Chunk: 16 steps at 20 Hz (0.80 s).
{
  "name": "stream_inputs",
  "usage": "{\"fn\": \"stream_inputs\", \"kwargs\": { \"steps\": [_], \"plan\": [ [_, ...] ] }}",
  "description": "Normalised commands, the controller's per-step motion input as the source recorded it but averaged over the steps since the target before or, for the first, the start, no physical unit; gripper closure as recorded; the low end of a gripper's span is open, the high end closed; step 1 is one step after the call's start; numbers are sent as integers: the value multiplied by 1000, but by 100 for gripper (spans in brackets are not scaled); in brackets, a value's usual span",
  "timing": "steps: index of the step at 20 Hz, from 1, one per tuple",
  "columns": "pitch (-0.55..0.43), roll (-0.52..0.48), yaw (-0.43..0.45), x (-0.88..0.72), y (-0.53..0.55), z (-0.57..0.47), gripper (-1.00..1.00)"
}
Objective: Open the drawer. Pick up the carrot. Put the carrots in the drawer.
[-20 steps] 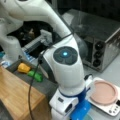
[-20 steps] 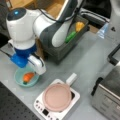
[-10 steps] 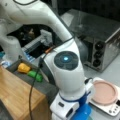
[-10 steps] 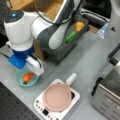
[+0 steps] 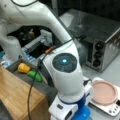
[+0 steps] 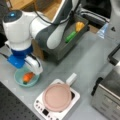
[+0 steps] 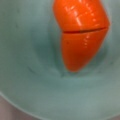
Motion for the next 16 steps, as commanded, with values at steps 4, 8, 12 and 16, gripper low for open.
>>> {"fn": "stream_inputs", "kwargs": {
  "steps": [4, 8, 12, 16],
  "plan": [
    [245, 87, -23, 439, -77, 127, -100],
    [323, 17, -56, 469, -30, 156, -100],
    [318, 13, -33, 496, -28, 161, -100],
    [319, 22, -26, 490, -43, 147, -100]
  ]
}}
